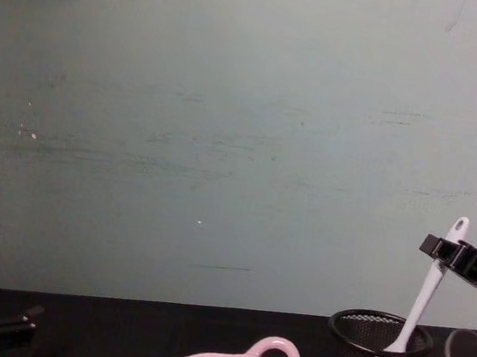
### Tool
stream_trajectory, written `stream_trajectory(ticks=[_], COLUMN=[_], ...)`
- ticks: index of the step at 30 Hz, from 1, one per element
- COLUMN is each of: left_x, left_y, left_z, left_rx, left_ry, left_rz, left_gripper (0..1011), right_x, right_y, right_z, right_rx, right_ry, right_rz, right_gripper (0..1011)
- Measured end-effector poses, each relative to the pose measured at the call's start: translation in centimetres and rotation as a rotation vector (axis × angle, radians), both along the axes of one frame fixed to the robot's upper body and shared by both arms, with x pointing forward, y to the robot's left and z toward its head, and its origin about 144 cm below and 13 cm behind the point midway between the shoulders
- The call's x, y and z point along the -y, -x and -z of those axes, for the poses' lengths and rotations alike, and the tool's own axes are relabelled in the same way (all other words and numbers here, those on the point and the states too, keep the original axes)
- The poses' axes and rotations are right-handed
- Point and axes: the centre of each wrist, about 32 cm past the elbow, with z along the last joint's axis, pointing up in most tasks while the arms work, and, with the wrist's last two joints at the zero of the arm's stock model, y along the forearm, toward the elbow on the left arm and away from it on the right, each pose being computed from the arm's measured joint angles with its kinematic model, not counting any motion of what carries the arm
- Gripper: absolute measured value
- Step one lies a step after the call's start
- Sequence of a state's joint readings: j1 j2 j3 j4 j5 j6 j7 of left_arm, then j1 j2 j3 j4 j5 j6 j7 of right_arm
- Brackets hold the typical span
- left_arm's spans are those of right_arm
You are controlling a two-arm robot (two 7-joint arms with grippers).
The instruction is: Use the one hand to pick up the spoon and stir the clear water in the bowl.
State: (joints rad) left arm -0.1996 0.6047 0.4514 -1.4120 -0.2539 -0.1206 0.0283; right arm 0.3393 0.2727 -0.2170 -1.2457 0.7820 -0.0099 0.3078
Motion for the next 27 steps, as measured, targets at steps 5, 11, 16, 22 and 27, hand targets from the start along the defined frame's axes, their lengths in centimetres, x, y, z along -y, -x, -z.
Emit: stream_trajectory(ticks=[5,11,16,22,27], left_x=[0.00,0.00,0.00,0.00,0.00], left_y=[0.00,0.00,0.00,0.00,0.00], left_z=[0.00,0.00,0.00,0.00,0.00], left_rx=[0.000,0.000,0.000,0.000,0.000], left_ry=[0.000,0.000,0.000,0.000,0.000], left_rz=[0.000,0.000,0.000,0.000,0.000], left_gripper=[1011,1011,1011,1011,1011], right_x=[-0.06,-0.07,-0.02,-0.02,-0.01], right_y=[-0.09,-0.14,-0.23,-0.21,-0.20], right_z=[0.14,0.24,0.26,0.25,0.21], right_rx=[-0.005,-0.011,-0.018,-0.017,-0.015], right_ry=[0.006,0.012,0.014,0.014,0.014], right_rz=[0.000,0.000,-0.005,-0.005,-0.004], right_gripper=[116,116,116,116,159])
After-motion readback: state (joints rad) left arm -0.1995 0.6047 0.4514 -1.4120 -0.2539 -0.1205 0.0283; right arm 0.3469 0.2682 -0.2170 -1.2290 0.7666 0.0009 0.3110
